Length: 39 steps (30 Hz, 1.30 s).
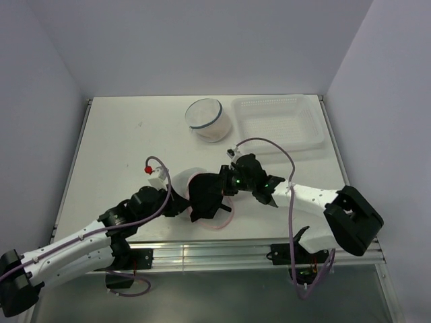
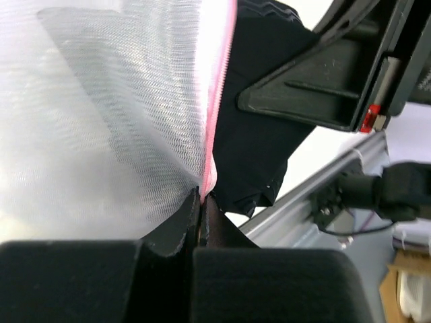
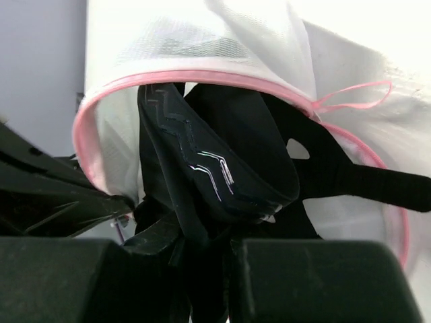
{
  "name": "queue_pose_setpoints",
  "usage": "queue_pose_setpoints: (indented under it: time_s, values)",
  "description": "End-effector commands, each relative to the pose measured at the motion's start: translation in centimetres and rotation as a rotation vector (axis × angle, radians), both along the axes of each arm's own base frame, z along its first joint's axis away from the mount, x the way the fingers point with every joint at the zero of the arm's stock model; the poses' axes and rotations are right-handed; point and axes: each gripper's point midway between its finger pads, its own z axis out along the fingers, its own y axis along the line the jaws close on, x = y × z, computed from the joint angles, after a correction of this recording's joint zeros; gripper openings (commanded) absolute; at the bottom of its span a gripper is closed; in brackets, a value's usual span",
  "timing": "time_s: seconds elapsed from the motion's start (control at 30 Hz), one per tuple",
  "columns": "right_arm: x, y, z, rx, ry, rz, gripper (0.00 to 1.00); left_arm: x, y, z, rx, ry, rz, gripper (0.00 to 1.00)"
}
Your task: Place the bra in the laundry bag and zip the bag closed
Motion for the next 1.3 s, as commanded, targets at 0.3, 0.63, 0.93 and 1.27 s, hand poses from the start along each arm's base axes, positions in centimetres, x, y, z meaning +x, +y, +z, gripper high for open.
queue_pose_setpoints:
  time_s: [0.3,0.63,0.93,1.27]
  values:
    - [1.4,6.2,0.8,0.104,0.027,-0.037,0.0,-0.1,1.6,-3.4,0.109,0.087,0.13,0.0]
    - [3.7,6.9,0.4,0.334,0.106,-0.231,0.0,-0.9,1.2,-4.4,0.108,0.109,0.088,0.0]
    - [5.6,7.4,0.6,0.403,0.068,-0.458,0.0,-2.1,-0.9,-1.4,0.038,0.084,-0.029,0.0]
    - [5.9,6.8,-1.3,0.103,-0.089,-0.656,0.0,-3.6,-2.5,8.1,-0.146,-0.01,-0.142,0.0]
